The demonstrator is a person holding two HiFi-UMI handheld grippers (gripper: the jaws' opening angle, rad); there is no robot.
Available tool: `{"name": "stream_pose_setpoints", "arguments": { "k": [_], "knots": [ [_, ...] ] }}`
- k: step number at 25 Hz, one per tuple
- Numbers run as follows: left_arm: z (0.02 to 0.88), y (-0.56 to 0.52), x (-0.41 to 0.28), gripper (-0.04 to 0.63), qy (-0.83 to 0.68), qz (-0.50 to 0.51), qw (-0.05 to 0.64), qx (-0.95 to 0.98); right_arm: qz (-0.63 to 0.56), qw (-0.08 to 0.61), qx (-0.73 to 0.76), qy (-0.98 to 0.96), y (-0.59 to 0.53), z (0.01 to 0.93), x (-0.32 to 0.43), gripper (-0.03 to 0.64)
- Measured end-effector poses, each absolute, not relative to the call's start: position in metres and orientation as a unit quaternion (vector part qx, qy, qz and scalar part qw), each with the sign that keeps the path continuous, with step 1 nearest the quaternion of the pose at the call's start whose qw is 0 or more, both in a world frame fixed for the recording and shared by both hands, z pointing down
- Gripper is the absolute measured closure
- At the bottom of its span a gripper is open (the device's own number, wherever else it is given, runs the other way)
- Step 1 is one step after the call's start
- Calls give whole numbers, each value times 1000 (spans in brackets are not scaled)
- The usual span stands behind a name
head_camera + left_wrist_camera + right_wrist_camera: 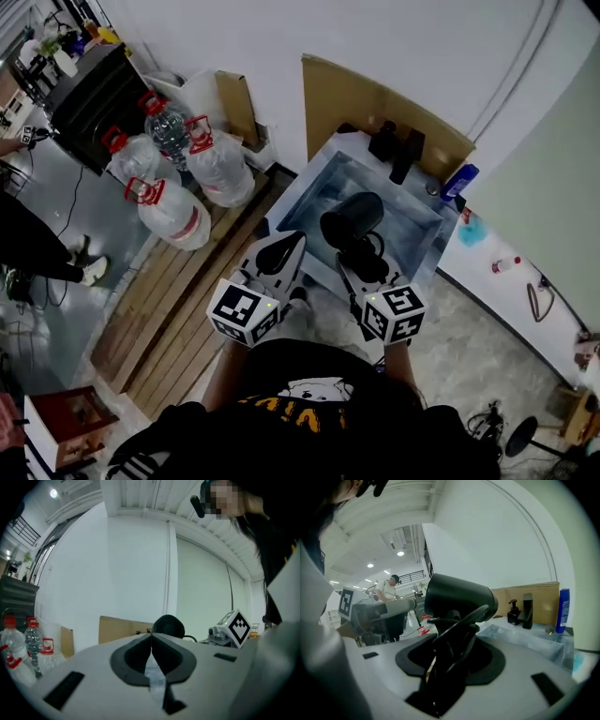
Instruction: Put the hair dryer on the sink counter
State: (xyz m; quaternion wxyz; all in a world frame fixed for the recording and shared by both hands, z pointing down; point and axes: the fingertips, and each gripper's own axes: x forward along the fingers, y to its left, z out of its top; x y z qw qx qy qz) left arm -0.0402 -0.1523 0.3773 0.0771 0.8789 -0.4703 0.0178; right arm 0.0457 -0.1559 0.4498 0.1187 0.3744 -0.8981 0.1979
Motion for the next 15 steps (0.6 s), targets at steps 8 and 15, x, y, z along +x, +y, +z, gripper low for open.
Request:
{"name": "stream_pose_setpoints", "arguments": {
  "k": [8,15],
  "knots": [
    [376,-217,-74,584,-425,10,78,902,197,132,421,-875,-233,451,17,442],
    [386,-255,-101,584,-399,8,89,913,190,161,456,-854,-300,469,6,442]
  ]
}}
